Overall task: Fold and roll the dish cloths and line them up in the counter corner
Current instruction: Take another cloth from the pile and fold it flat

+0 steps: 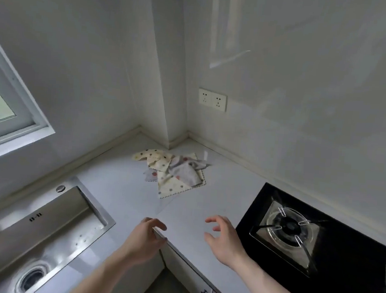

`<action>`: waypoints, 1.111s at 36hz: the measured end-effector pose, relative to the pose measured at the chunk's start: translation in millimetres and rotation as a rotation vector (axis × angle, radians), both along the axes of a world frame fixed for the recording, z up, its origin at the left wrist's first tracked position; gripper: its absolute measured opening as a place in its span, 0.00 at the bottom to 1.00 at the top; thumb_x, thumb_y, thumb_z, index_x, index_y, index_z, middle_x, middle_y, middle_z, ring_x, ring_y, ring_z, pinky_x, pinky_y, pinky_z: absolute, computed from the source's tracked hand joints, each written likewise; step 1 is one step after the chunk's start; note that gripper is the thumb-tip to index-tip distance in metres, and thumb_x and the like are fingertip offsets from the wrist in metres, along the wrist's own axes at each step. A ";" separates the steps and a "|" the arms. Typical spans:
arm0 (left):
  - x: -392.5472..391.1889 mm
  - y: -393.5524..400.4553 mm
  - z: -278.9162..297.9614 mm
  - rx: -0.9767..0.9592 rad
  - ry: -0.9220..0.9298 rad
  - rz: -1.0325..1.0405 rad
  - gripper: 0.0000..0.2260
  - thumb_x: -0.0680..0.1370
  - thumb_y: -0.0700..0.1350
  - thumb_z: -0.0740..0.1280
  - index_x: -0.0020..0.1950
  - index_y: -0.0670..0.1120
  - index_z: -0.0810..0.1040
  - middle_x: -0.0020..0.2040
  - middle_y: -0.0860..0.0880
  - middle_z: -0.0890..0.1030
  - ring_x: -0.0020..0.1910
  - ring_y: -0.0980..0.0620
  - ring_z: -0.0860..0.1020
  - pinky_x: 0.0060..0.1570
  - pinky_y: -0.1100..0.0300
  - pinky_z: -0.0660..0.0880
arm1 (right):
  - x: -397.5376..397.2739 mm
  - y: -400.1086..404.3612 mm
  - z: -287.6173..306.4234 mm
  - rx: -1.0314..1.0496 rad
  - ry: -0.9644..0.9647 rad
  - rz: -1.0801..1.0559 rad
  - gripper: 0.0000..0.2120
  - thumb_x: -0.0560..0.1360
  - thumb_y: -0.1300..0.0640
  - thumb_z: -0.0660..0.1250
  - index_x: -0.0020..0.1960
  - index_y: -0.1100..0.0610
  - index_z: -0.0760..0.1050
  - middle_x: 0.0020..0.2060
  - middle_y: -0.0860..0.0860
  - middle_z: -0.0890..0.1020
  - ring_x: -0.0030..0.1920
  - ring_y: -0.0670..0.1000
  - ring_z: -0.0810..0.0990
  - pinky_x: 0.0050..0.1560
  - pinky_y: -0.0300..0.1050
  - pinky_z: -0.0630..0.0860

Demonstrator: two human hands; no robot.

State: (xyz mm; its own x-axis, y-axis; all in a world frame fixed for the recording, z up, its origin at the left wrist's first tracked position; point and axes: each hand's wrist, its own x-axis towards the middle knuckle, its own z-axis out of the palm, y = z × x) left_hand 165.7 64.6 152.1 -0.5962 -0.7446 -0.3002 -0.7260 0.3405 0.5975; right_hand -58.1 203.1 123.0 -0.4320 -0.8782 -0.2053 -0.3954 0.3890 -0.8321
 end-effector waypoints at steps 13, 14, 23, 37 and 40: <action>-28.7 -164.8 -55.7 -0.016 -0.062 -0.269 0.10 0.78 0.48 0.70 0.57 0.59 0.74 0.66 0.52 0.70 0.58 0.54 0.75 0.56 0.65 0.73 | 17.8 -96.2 -32.1 0.045 0.072 -0.260 0.14 0.78 0.55 0.67 0.55 0.37 0.69 0.60 0.37 0.70 0.57 0.39 0.73 0.47 0.29 0.71; -30.3 -174.4 -61.9 -0.023 -0.072 -0.279 0.10 0.78 0.48 0.70 0.56 0.59 0.74 0.67 0.52 0.69 0.60 0.53 0.75 0.59 0.63 0.73 | 18.6 -104.0 -35.1 0.051 0.075 -0.269 0.14 0.78 0.56 0.67 0.54 0.37 0.69 0.60 0.37 0.70 0.58 0.39 0.73 0.47 0.30 0.72; -58.5 -236.5 -116.1 -0.131 -0.126 -0.345 0.16 0.77 0.50 0.66 0.65 0.57 0.75 0.76 0.53 0.65 0.72 0.49 0.67 0.71 0.57 0.65 | 2.2 -166.9 -62.9 0.056 0.145 -0.274 0.13 0.78 0.55 0.66 0.58 0.39 0.71 0.59 0.33 0.68 0.59 0.38 0.73 0.50 0.30 0.71; -71.9 -255.6 -256.9 -0.510 0.193 -0.238 0.17 0.75 0.60 0.60 0.63 0.61 0.71 0.73 0.64 0.67 0.76 0.59 0.61 0.74 0.60 0.52 | -50.3 -268.8 -187.4 -0.080 0.436 -0.173 0.14 0.76 0.56 0.69 0.60 0.46 0.79 0.65 0.40 0.71 0.70 0.41 0.68 0.68 0.30 0.59; -71.1 -257.1 -264.2 -0.561 0.234 -0.231 0.16 0.76 0.61 0.59 0.63 0.62 0.70 0.73 0.66 0.65 0.75 0.61 0.60 0.73 0.64 0.51 | -53.5 -278.0 -224.0 -0.138 0.508 -0.186 0.13 0.74 0.57 0.70 0.58 0.47 0.82 0.67 0.44 0.75 0.69 0.46 0.72 0.68 0.34 0.61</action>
State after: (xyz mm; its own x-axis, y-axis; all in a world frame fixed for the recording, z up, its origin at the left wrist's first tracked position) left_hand 94.6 -192.5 -112.1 -0.7623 -0.5952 0.2542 -0.4692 0.7788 0.4164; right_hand -111.7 -74.9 -101.0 -0.5973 -0.7815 0.1805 -0.6948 0.3916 -0.6033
